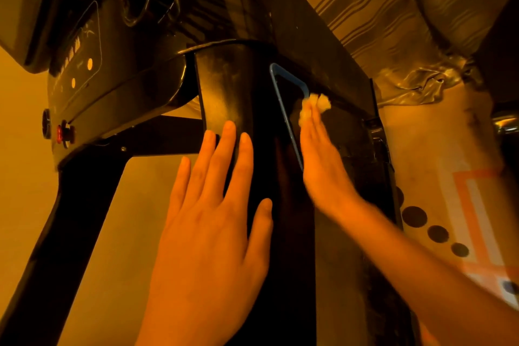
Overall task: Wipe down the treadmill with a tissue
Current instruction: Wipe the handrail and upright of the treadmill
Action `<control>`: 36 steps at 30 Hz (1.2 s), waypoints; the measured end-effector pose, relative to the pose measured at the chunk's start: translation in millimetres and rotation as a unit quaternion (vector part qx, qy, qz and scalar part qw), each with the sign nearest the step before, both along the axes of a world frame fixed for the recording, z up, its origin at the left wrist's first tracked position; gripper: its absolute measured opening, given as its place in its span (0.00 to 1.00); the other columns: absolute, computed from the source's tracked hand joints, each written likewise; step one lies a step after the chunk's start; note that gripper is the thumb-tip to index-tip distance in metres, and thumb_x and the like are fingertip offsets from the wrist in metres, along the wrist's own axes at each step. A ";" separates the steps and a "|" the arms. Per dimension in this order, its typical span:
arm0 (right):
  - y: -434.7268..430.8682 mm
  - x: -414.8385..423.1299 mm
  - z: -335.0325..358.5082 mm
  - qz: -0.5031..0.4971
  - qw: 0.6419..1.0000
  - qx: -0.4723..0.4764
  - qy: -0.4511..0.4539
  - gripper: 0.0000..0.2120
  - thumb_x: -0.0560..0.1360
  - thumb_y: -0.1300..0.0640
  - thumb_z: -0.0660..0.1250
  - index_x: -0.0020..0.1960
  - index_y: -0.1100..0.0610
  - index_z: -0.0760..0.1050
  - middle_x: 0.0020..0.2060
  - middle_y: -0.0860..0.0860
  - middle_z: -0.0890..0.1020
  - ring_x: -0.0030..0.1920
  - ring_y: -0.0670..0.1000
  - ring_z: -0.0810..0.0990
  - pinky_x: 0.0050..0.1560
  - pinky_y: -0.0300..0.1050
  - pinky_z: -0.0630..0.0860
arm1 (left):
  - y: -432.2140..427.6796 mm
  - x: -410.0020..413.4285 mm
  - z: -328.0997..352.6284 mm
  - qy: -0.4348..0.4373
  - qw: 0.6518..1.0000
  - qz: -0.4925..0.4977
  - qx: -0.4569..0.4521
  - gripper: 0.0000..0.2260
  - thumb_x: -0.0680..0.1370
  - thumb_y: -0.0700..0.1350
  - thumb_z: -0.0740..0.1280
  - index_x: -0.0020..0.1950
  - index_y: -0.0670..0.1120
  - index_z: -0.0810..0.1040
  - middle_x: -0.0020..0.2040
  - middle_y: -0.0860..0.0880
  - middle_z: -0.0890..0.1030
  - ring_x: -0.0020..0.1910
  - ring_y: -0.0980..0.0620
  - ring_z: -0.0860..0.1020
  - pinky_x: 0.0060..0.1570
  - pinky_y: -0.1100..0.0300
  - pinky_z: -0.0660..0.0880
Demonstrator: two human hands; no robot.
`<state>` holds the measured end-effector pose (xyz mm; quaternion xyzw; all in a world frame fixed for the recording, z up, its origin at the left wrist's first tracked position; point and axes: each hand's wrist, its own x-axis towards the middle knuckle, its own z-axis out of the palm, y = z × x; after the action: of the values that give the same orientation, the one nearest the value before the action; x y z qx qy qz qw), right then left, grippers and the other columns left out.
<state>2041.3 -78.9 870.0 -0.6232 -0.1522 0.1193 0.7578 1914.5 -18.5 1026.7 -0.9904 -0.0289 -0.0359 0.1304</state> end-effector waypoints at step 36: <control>-31.2 -161.9 -4.8 0.011 0.988 0.041 -0.150 0.28 0.86 0.42 0.41 0.84 0.46 0.42 0.83 0.39 0.45 0.83 0.45 0.45 0.80 0.42 0.38 | -2.5 3.4 3.9 0.006 1.000 0.007 -0.008 0.34 0.80 0.60 0.46 0.84 0.54 0.42 0.84 0.55 0.38 0.80 0.57 0.32 0.71 0.60 0.28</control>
<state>1879.4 -110.1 865.1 -0.6010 -0.2759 0.0264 0.7496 1917.9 -21.0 1030.6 -0.9913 -0.0355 -0.0284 0.1232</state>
